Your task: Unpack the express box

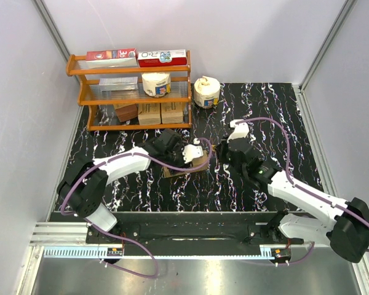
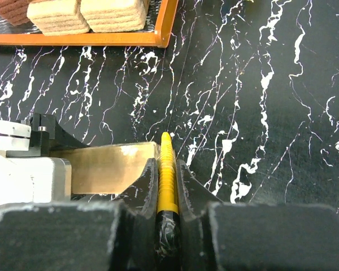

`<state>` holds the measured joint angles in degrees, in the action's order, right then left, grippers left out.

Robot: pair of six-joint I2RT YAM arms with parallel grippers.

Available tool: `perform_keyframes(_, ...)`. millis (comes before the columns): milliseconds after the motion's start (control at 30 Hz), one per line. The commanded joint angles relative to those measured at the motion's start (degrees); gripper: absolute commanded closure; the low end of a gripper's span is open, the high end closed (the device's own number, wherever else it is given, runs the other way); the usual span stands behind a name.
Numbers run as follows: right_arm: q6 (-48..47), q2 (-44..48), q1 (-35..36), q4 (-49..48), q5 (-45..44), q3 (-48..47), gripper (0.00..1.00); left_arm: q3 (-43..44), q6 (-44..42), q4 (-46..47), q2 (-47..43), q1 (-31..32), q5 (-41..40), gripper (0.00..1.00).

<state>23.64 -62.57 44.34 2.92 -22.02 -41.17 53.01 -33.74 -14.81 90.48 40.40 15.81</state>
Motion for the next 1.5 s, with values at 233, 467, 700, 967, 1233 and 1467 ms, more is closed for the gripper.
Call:
perform_keyframes(233,-1.84,-1.77,-0.48,-6.79,1.36,-1.46,1.0,5.52,-3.35,-11.65,2.07,-2.52,12.04,0.49)
perform_keyframes(467,1.93,0.25,-0.48,-3.72,5.23,-0.85,1.0,5.87,-3.09,-12.26,3.13,-2.79,11.79,0.49)
perform_keyframes(700,4.31,2.97,-0.48,2.26,5.5,0.56,1.0,4.12,-2.04,-9.9,2.52,-2.79,8.01,0.49)
perform_keyframes(967,4.4,1.84,-0.57,3.94,6.99,-0.14,1.0,1.3,-1.42,-7.6,0.75,-2.7,5.02,0.5)
perform_keyframes(1233,4.05,1.04,-0.48,3.23,6.03,-0.49,1.0,1.21,-1.59,-8.13,1.02,-2.78,4.84,0.5)
perform_keyframes(1467,3.43,1.39,-0.48,1.57,3.39,-1.02,1.0,1.48,-1.68,-8.48,1.37,-2.7,5.02,0.51)
